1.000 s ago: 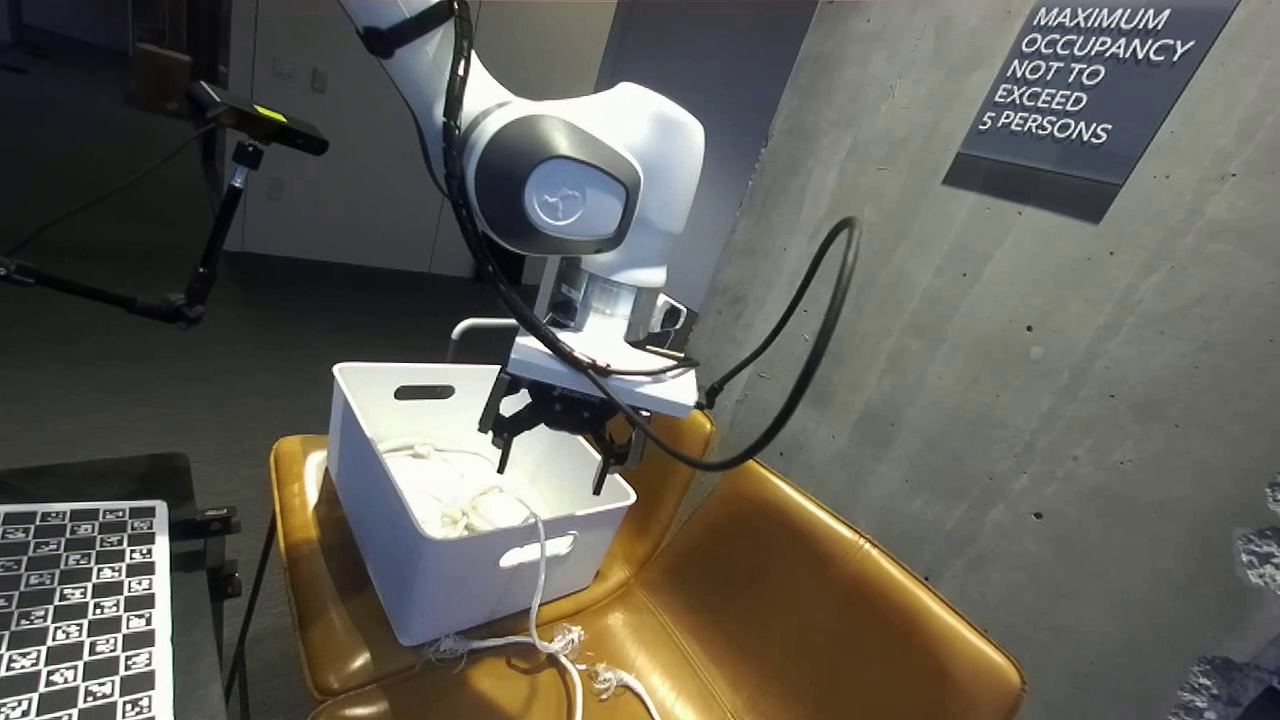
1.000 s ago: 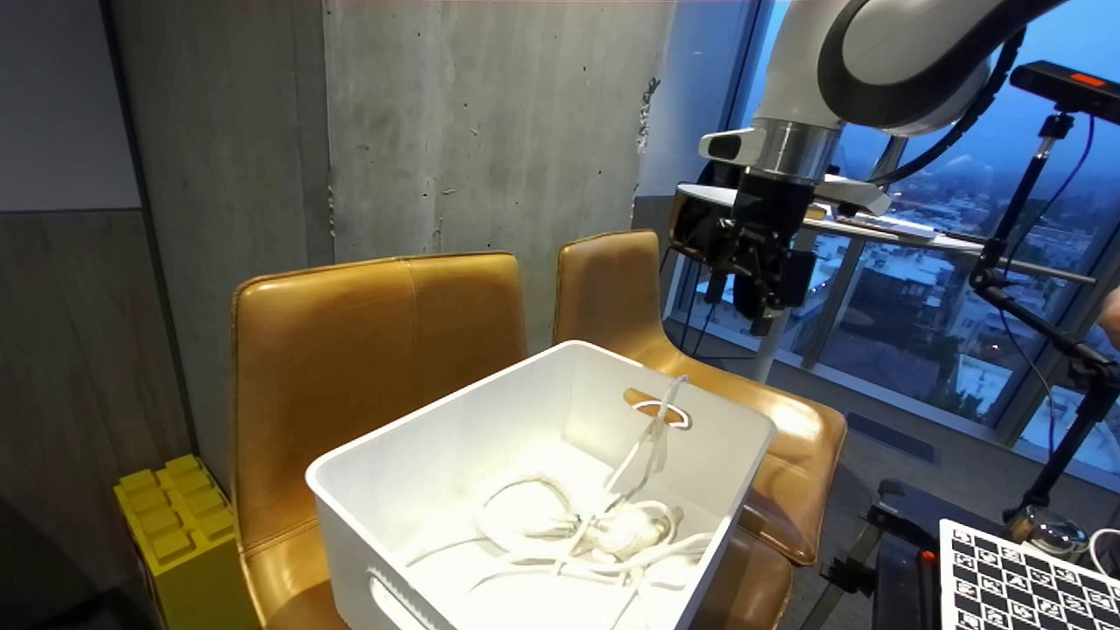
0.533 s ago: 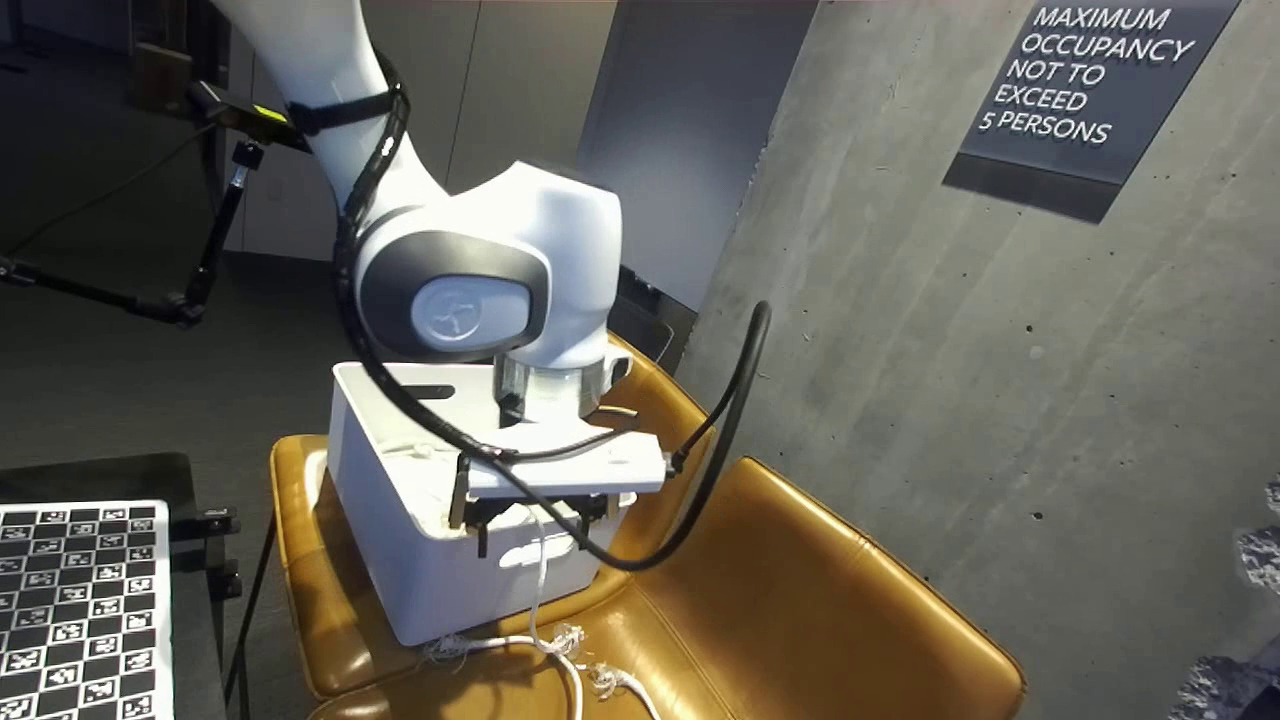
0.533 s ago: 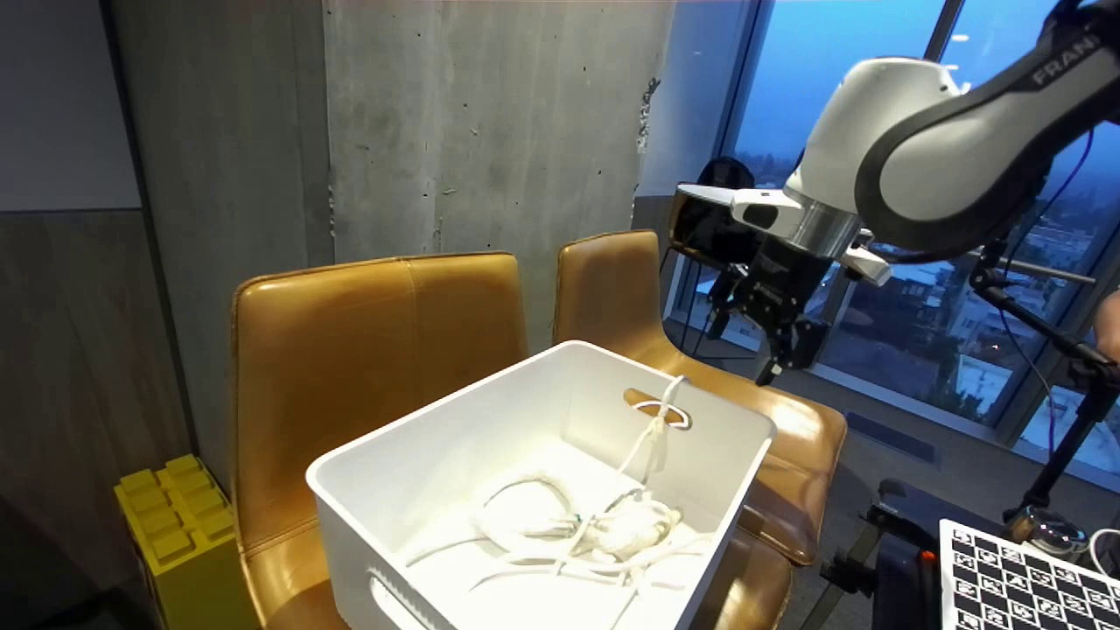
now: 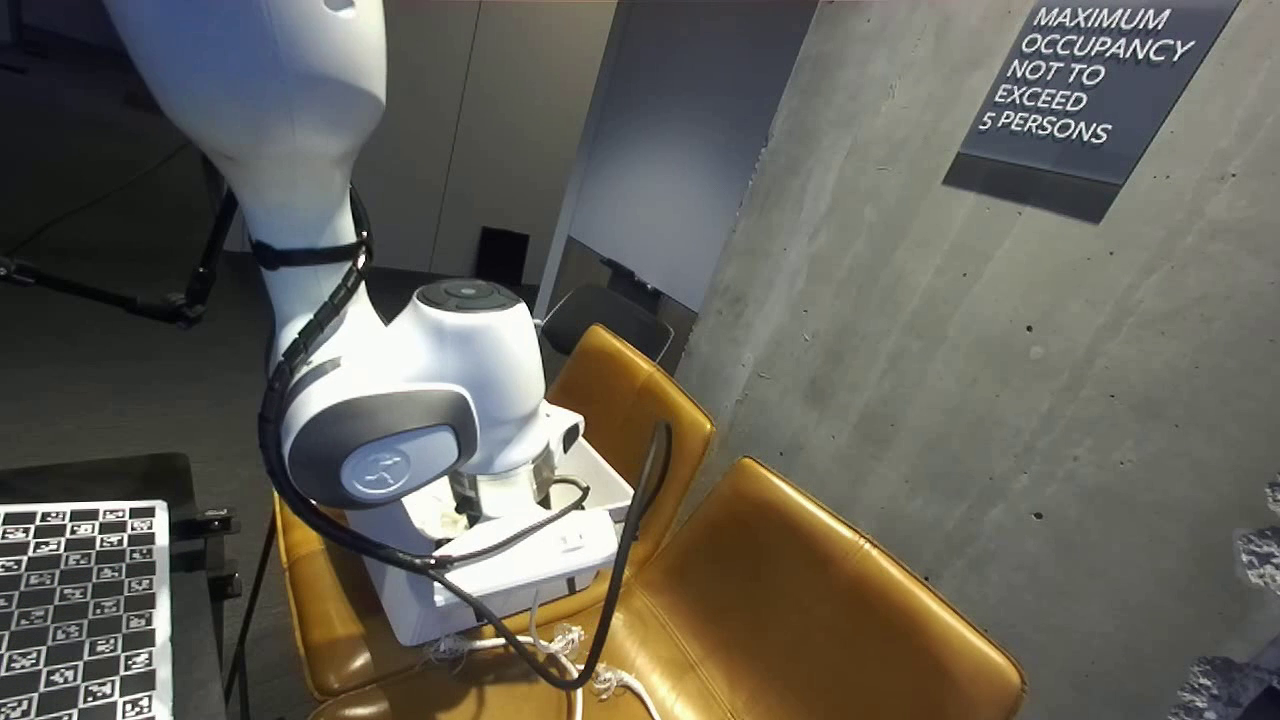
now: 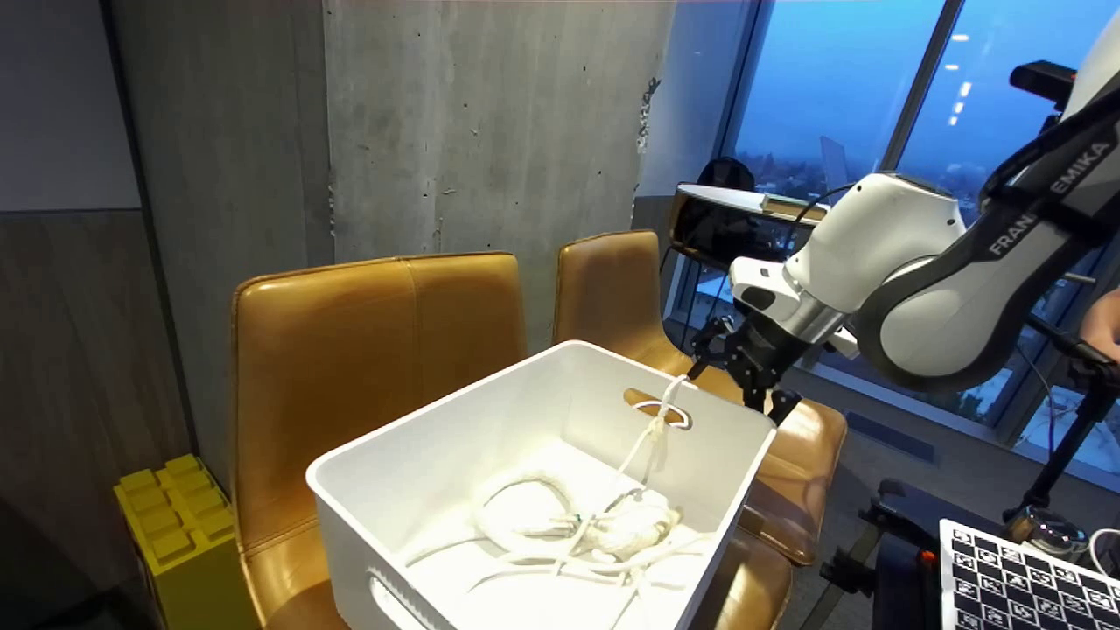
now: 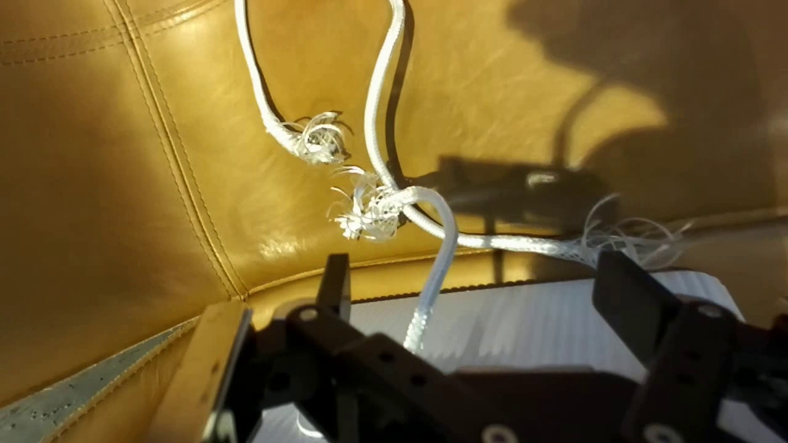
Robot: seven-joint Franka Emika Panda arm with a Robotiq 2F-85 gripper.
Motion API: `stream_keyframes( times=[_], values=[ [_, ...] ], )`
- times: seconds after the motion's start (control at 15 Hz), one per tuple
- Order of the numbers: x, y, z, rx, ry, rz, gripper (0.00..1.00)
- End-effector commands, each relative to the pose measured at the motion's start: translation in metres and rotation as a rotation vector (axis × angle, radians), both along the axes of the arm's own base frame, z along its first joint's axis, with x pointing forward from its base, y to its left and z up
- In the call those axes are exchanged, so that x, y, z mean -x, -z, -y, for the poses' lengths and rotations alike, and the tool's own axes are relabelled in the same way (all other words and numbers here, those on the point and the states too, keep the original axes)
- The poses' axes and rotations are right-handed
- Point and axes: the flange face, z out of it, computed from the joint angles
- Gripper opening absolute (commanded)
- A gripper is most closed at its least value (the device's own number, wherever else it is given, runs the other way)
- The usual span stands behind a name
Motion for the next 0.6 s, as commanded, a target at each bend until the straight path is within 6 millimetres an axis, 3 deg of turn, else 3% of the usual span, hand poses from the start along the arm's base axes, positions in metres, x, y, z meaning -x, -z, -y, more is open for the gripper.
stream_keyframes(
  times=[0.0,0.07,0.53],
  values=[
    [-0.022,0.011,0.005,0.005,0.022,0.031,0.88],
    [-0.025,0.013,0.005,0.000,0.035,0.028,0.74],
    [-0.036,0.025,0.002,-0.043,0.136,0.004,0.20]
  ],
)
